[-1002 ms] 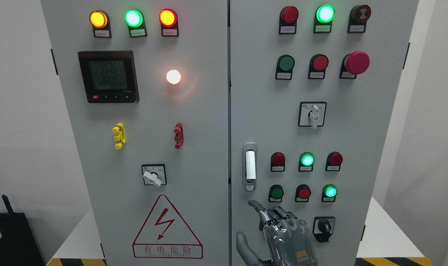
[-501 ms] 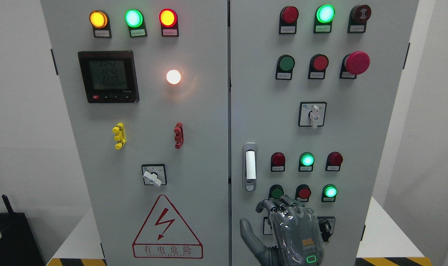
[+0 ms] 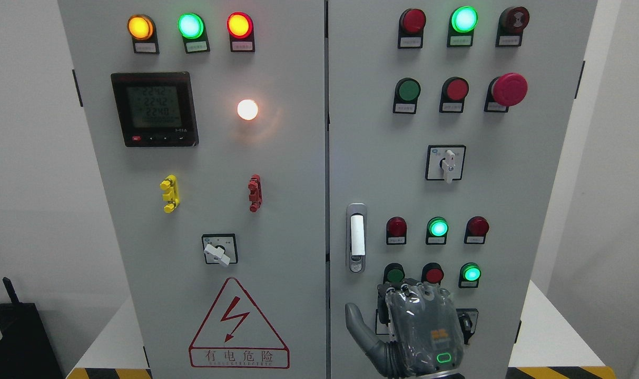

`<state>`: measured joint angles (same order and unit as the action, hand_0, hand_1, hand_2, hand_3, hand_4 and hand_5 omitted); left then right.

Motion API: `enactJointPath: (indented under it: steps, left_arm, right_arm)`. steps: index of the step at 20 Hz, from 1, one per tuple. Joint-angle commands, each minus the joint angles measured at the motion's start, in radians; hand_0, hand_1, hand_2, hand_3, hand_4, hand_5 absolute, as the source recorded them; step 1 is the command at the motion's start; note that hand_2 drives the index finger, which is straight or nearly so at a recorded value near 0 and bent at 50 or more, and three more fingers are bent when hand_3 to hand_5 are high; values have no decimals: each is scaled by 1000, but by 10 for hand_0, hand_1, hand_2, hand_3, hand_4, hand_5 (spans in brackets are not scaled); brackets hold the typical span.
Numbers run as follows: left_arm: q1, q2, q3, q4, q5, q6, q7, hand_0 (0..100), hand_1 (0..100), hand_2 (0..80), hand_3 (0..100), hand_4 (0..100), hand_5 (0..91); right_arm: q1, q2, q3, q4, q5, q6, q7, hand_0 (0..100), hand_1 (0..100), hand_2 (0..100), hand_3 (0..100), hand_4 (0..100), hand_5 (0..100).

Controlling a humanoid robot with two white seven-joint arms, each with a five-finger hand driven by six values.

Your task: Release door handle

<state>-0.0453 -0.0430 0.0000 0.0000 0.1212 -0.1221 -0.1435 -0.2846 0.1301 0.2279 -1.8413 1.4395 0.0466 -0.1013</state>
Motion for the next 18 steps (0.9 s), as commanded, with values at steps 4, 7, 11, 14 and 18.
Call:
enactJointPath:
  steps: [4, 7, 11, 14, 18]
  left_arm:
    - [1, 0, 11, 17, 0, 1, 1, 120, 389, 0, 0, 0, 0]
    - [-1, 0, 11, 17, 0, 1, 1, 120, 389, 0, 0, 0, 0]
    - [1, 0, 11, 17, 0, 1, 1, 120, 389, 0, 0, 0, 0]
    - [-1, 0, 11, 17, 0, 1, 1, 120, 389, 0, 0, 0, 0]
    - [-1, 0, 11, 17, 0, 1, 1, 120, 389, 0, 0, 0, 0]
  right_arm:
    - [-36, 5, 2, 22, 55, 35, 49, 317, 0, 999, 1000, 988, 922]
    - [-44, 8, 10, 31, 55, 70, 51, 315, 0, 997, 1000, 990, 922]
    - [-45, 13, 48, 36, 55, 139, 45, 319, 0, 995, 1000, 999, 921]
    - [-45, 13, 51, 36, 53, 162, 42, 322, 0, 996, 1000, 998, 918]
    - [-61, 13, 51, 31, 62, 173, 49, 325, 0, 996, 1000, 998, 916]
